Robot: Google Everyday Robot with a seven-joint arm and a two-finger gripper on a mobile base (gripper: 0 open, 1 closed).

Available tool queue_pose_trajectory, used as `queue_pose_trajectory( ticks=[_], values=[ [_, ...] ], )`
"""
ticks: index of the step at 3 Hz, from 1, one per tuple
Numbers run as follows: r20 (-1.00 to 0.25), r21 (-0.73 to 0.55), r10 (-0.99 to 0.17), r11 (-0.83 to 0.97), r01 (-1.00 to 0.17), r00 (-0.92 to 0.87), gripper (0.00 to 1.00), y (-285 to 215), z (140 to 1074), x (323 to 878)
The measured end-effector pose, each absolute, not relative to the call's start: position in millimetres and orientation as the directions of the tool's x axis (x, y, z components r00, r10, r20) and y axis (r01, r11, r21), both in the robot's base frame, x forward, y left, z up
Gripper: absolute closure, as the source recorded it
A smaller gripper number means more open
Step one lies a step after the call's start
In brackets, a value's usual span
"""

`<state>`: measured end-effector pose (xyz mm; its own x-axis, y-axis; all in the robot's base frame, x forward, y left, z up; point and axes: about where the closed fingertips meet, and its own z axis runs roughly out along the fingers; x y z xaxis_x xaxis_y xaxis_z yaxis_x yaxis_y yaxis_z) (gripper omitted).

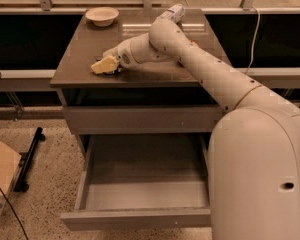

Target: Place rxbar blueberry into middle drawer

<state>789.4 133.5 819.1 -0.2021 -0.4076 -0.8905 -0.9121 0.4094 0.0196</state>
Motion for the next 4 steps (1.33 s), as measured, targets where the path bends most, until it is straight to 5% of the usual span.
queue_pose_trajectory(
  ticks=[3,4],
  values=[
    [-0.89,0.02,-0.408,0.409,-0.912,-0.202,0.11,133.6,819.6,789.4],
    [-0.89,0.02,-0.408,0.409,-0.912,-0.202,0.0,133.6,819.8,789.4]
  ],
)
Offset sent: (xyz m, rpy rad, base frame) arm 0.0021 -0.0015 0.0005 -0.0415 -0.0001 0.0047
